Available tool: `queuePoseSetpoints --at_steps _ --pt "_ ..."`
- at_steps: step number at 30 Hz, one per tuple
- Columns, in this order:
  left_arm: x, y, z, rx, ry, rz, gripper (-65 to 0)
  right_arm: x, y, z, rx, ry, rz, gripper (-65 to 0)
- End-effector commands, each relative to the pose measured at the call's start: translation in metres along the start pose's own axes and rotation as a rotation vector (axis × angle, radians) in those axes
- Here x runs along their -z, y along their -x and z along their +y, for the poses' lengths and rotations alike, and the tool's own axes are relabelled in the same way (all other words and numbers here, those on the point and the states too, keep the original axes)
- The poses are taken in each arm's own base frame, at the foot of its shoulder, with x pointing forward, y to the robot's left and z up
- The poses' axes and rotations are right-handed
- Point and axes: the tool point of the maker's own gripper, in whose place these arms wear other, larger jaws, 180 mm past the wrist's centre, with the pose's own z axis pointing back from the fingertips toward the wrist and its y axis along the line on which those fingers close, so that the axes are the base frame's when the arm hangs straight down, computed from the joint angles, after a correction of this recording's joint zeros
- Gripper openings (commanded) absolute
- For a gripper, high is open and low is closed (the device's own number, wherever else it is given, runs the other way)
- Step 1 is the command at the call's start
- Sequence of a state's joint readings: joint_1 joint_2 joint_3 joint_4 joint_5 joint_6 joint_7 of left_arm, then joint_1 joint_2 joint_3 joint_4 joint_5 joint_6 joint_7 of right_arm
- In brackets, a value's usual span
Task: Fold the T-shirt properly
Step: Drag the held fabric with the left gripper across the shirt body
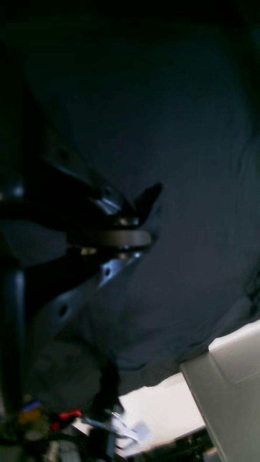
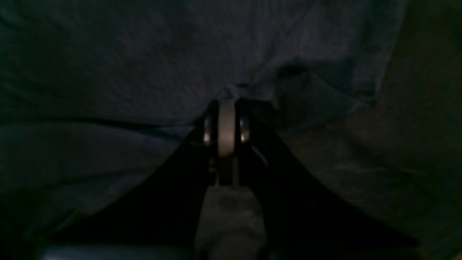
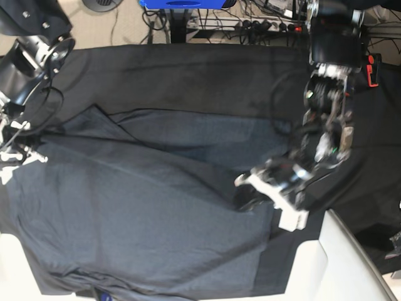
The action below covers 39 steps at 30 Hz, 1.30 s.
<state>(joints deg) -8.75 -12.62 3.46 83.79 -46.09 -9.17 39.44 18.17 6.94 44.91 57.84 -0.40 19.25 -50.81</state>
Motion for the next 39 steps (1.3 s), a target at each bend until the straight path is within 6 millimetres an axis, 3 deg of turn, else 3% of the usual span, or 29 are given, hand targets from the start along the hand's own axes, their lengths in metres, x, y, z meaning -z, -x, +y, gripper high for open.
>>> queuePoseSetpoints --at_steps 1,10,21,31,39 --pt "0.003 -0.021 -0.009 0.026 0.025 -0.044 -65.0 -0.007 -0.024 -0.001 -0.002 -0.002 -0.069 -64.4" --pt "0.023 -0.055 -0.026 0.089 0.031 -0.075 -65.0 -0.006 -0.030 0.001 0.000 -0.006 -0.109 -64.4" --pt "0.052 -0.082 -0.071 0.241 0.002 -0.128 -65.0 -0.007 -0.037 -0.001 0.000 0.001 -0.145 -64.4" --pt "0.082 -0.080 -0.102 0.343 0.052 -0.110 -65.0 -0.005 -0.028 -0.008 -0.016 0.024 -0.122 -64.4" --pt "0.103 -0.063 -0.099 0.338 0.054 -0.103 -65.0 -0.005 -0.025 -0.016 -0.049 0.071 -0.105 -64.4"
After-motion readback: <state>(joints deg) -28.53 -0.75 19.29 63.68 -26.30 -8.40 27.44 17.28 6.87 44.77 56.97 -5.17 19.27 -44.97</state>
